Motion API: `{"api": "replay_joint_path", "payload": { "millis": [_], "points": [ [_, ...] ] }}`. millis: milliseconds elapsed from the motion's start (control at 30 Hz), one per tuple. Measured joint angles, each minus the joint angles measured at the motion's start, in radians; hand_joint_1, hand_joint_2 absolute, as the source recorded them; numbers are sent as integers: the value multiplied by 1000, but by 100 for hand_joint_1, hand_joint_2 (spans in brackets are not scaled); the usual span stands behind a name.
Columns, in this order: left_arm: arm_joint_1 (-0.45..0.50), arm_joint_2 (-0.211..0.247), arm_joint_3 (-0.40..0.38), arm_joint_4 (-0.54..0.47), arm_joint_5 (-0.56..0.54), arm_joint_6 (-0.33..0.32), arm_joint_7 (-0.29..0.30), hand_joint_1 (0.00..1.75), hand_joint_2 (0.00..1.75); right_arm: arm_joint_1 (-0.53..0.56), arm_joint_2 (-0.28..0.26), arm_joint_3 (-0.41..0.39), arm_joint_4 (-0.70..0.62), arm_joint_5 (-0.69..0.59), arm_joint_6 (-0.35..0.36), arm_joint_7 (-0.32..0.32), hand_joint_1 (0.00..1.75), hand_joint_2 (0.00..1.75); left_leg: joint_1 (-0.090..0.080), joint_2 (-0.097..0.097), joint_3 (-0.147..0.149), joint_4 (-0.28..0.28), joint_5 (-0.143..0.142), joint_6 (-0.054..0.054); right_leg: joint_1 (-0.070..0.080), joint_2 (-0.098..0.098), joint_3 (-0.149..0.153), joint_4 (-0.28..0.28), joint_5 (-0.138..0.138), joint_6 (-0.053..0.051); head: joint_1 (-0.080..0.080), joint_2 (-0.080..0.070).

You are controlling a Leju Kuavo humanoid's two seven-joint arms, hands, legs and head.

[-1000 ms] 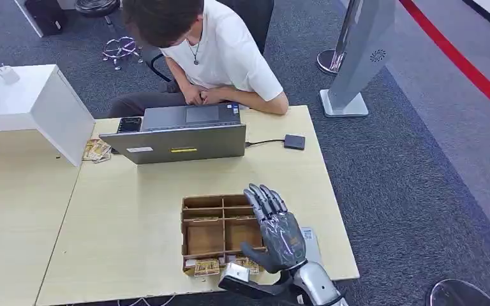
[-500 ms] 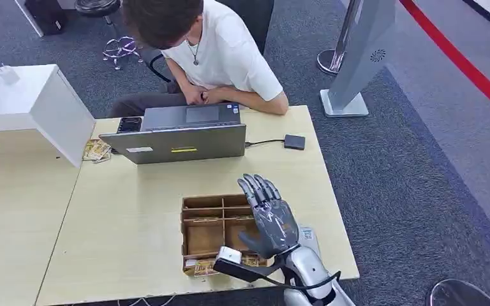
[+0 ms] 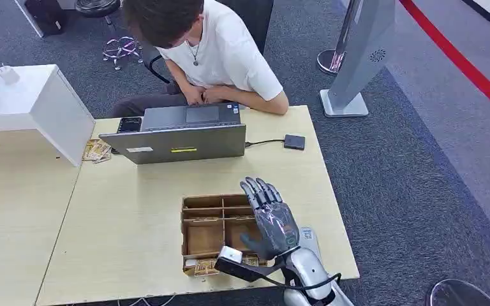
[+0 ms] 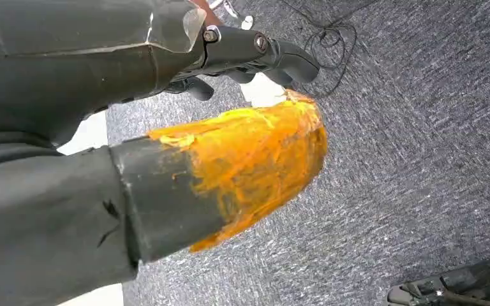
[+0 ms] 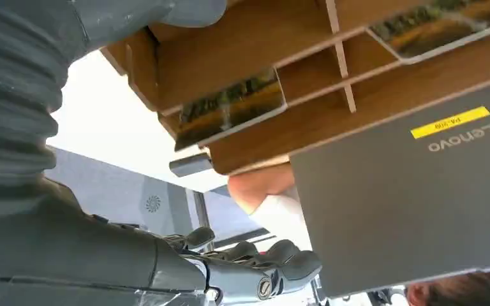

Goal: Pass the card to the sensor for recognition and then transmit it.

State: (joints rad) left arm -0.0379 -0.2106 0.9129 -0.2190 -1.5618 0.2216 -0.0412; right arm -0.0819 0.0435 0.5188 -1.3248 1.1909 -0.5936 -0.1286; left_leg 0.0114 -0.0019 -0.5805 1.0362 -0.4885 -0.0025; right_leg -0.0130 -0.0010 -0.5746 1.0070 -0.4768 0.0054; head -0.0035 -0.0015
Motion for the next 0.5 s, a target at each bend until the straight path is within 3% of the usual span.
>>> {"api": "replay_joint_path", "payload": {
  "millis": [500],
  "points": [
    [0,1,0,0,0,3,1,0,0,26,0,-13,-21,11,0,0,0,175,0,0,0,0,0,0,0,0,0,0,0,0,0,0]
  ]
}}
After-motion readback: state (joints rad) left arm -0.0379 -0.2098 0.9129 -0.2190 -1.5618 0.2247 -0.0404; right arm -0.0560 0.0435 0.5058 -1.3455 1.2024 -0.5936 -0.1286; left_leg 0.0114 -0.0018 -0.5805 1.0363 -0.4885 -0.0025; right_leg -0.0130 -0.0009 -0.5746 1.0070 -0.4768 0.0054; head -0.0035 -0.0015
